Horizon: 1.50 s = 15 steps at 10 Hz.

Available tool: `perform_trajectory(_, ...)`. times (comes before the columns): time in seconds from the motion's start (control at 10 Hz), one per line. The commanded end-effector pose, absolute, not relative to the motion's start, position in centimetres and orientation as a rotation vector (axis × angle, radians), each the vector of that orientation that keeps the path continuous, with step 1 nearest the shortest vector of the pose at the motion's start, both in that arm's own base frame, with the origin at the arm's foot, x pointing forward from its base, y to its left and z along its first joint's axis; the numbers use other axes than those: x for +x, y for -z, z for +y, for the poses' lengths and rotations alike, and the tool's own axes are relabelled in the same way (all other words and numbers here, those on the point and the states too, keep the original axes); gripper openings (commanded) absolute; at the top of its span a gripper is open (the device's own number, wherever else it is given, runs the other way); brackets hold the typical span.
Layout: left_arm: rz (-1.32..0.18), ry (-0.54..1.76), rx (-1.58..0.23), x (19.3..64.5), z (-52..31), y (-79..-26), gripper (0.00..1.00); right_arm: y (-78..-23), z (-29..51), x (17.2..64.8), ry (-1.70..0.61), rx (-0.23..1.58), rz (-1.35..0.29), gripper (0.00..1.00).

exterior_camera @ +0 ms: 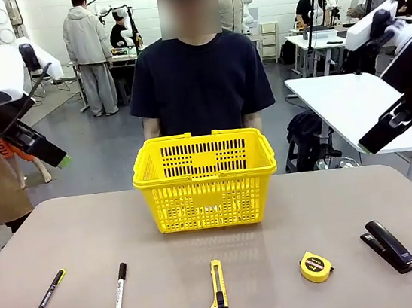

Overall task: Place the items the person wants into the basket.
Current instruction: Pick up the item the person points to and place it in the Market Basket.

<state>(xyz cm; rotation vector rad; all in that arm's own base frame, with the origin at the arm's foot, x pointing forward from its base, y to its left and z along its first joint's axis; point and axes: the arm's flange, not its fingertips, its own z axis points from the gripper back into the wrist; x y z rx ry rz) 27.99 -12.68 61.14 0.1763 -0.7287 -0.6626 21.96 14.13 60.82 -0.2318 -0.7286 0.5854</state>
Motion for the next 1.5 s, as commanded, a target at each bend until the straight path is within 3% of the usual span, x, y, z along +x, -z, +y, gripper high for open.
perform_trajectory(0.0, -0.725, 0.645, 0.208, 28.5, -12.8, -60.5, 1.0, -60.4, 15.0, 21.5, -0.556, -0.308, -0.771, 1.0)
perform_trajectory(0.1, -0.729, 0.663, 0.176, 28.0, -12.7, -61.1, 1.0, -60.8, 14.1, 22.0, -0.585, -0.232, -0.729, 1.0)
perform_trajectory(0.6, -0.729, 0.664, 0.177, 28.0, -12.7, -61.2, 1.0, -61.1, 14.2, 21.8, -0.579, -0.24, -0.737, 1.0)
perform_trajectory(0.8, -0.606, 0.699, -0.317, 30.9, -7.2, -62.3, 1.0, -61.8, 9.2, 22.5, -0.712, 0.09, -0.801, 1.0)
perform_trajectory(1.0, -0.604, 0.722, -0.489, 31.9, -0.7, -62.3, 1.0, -62.1, 3.0, 23.8, -0.76, 0.402, -0.837, 1.0)
perform_trajectory(1.4, -0.817, 0.696, -0.711, 31.3, 10.6, -62.7, 1.0, -59.2, -9.8, 26.1, -0.598, 0.722, -0.87, 1.0)
